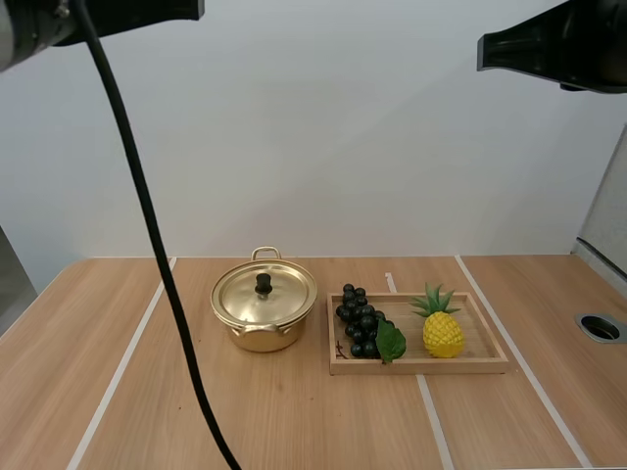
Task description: Open the pot, put the pineapple inside, and close it
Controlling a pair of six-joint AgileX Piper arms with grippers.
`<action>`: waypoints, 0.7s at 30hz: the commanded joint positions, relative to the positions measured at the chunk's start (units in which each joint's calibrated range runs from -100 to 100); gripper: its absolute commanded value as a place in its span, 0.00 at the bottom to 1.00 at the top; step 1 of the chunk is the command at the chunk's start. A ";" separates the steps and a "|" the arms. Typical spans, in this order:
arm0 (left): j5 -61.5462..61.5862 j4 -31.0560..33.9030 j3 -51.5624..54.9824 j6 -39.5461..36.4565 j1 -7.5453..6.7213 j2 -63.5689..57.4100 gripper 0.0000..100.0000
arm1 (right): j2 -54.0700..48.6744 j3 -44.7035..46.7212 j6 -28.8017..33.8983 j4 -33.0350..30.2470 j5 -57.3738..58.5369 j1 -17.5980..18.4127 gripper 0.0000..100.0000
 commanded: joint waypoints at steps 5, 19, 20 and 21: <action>13.79 0.48 -8.87 1.55 -0.19 10.43 0.00 | 8.62 -0.45 -1.42 -1.66 6.47 -0.21 0.00; 60.74 -15.69 -29.77 17.98 -0.19 34.61 0.00 | 21.99 -0.45 -6.81 1.08 18.09 -0.21 0.00; 60.74 -16.26 -29.77 17.98 -0.19 36.01 0.00 | 22.47 -0.45 -6.81 1.37 18.09 -0.21 0.00; 60.74 -16.26 -29.77 17.98 -0.19 36.87 0.00 | 22.74 -0.45 -6.81 1.50 18.09 -0.21 0.00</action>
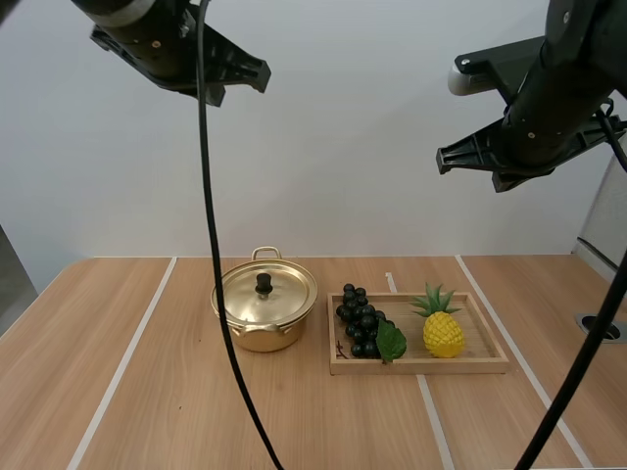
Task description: Open the pot, put the pineapple inside, and close it
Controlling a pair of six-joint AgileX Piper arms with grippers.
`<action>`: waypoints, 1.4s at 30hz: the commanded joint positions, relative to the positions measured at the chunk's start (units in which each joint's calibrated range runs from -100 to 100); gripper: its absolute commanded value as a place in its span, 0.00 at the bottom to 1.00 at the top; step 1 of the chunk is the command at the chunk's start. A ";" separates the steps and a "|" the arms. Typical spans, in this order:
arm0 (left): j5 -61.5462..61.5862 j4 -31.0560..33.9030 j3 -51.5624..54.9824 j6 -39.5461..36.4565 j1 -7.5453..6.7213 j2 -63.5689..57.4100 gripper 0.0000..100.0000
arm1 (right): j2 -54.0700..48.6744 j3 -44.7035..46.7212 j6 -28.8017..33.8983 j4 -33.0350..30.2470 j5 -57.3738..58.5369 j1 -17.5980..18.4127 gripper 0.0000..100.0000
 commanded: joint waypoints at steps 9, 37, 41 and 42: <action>0.61 -2.41 3.05 4.22 -0.12 9.28 0.00 | 0.81 -0.40 -0.52 2.19 0.48 -0.21 0.00; -26.06 -9.57 33.43 18.54 -0.21 13.05 0.90 | 0.81 11.09 -2.75 1.95 -3.76 -0.21 0.00; -27.19 -9.57 33.93 19.36 -0.21 15.83 0.90 | 0.81 11.09 -2.75 2.23 -4.56 -0.21 0.00; -27.60 -9.57 34.03 19.36 -0.21 16.85 0.90 | 0.81 11.09 -2.75 2.23 -4.74 -0.21 0.00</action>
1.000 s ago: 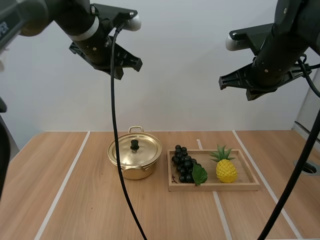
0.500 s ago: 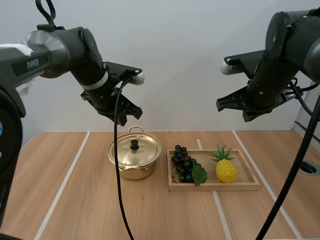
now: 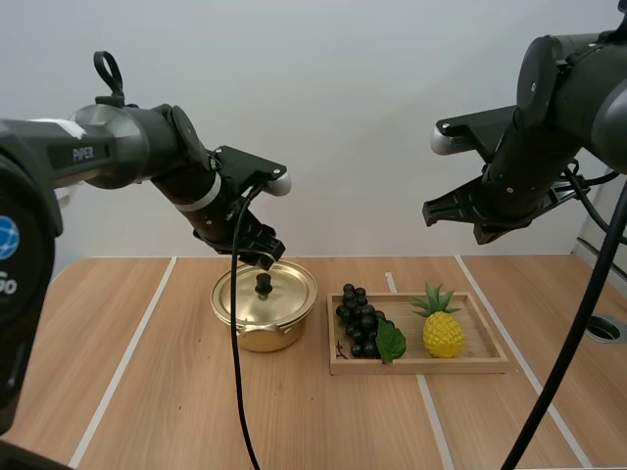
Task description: Open the pot, put the pineapple inside, and close it
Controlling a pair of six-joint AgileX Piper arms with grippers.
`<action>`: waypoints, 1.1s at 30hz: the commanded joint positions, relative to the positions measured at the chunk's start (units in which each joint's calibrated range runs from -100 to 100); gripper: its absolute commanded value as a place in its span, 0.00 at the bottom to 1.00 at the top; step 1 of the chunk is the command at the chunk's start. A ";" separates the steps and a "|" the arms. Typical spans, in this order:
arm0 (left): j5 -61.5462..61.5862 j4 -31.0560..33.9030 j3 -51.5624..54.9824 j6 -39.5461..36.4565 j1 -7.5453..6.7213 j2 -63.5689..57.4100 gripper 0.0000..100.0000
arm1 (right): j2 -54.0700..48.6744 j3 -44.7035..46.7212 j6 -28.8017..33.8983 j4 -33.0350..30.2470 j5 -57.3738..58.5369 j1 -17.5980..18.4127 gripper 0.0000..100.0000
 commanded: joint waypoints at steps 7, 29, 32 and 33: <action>-2.93 -1.68 0.41 1.43 -0.21 7.87 0.90 | -0.28 0.14 -0.47 0.15 -1.49 -0.21 0.00; -10.10 -6.13 0.41 5.34 -0.35 14.22 0.90 | -0.28 0.14 -0.57 0.71 -2.35 -0.21 0.00; -10.49 -6.43 0.41 5.83 -0.35 15.03 0.90 | -0.28 0.14 -1.56 1.07 -2.72 -0.21 0.00; -10.70 -6.69 0.41 5.83 -0.35 15.16 0.90 | -0.28 0.14 -1.67 1.20 -2.87 -0.21 0.00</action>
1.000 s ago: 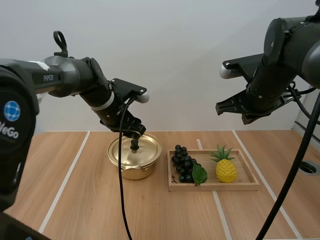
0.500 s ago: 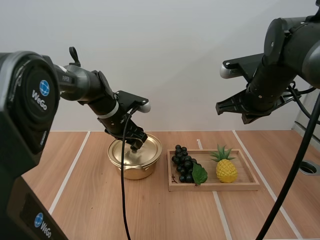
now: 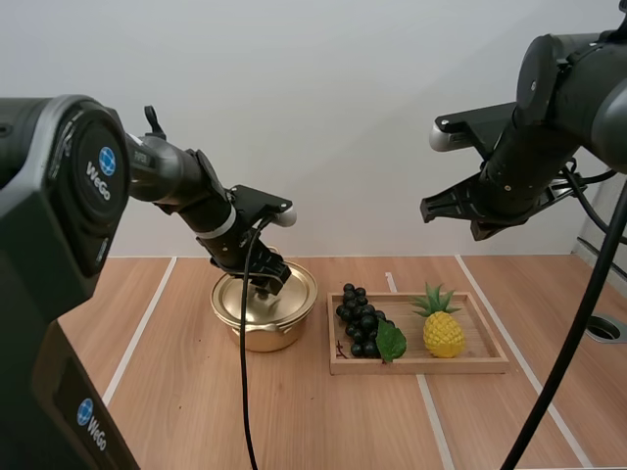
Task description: Open the pot, put the pineapple inside, and close it
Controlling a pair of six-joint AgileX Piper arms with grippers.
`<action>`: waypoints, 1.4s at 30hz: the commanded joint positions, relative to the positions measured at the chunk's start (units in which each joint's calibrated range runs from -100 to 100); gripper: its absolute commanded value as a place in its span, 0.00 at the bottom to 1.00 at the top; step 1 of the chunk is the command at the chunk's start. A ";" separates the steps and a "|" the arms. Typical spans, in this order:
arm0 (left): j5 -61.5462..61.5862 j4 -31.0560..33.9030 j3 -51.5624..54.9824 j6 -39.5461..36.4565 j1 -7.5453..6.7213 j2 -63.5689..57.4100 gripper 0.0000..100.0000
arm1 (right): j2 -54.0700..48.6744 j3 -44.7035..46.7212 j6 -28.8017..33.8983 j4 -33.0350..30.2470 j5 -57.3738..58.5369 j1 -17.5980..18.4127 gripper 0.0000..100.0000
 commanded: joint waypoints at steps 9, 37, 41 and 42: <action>-3.18 -5.36 0.27 2.97 -0.22 0.43 0.89 | -0.28 0.14 -0.98 0.52 -1.28 -0.21 0.00; -0.50 -4.36 0.01 3.06 -0.22 2.49 0.00 | -0.28 0.14 -0.98 1.72 -1.79 -0.21 0.00; 3.16 -4.36 -2.60 3.06 -0.22 0.32 0.00 | -0.28 0.14 -0.98 1.72 -2.14 -0.21 0.00; 4.68 -4.36 -3.47 3.06 -0.22 -0.56 0.00 | -0.28 0.14 -0.89 1.72 -2.76 -0.21 0.00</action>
